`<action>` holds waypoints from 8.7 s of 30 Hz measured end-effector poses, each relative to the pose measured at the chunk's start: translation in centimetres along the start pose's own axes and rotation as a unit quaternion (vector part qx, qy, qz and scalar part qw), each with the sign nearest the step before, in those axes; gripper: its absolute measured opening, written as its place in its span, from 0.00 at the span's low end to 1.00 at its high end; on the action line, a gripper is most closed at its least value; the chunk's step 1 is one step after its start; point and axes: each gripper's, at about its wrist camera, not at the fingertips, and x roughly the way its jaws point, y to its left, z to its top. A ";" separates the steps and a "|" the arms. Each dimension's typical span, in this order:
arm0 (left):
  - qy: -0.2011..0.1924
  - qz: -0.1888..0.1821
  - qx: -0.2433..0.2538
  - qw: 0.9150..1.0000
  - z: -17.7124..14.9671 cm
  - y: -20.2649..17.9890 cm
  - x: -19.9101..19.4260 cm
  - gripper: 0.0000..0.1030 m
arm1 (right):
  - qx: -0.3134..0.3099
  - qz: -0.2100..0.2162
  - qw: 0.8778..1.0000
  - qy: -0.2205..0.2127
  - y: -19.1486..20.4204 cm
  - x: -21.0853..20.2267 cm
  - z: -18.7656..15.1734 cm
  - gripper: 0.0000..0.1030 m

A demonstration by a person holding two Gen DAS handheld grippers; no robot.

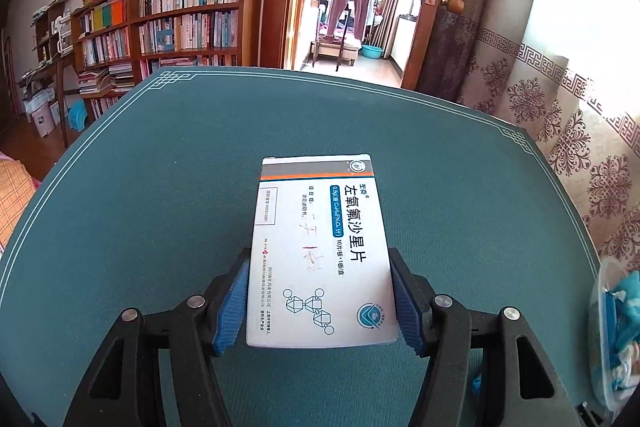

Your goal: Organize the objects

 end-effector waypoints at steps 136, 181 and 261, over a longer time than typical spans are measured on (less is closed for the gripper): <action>-0.052 -0.180 0.246 0.951 -7.4 -24.0 -14.2 1.00 | 0.152 -0.130 0.972 -0.123 -12.5 -23.2 -11.8 0.79; 0.015 -0.172 0.209 0.963 -8.7 -19.4 -10.1 1.00 | 0.091 -0.258 0.957 -0.099 -12.9 -21.5 -6.6 0.37; -0.024 -0.146 0.239 0.960 -11.3 -20.0 -14.9 1.00 | 0.062 -0.217 0.968 -0.113 -9.8 -21.8 -7.4 0.96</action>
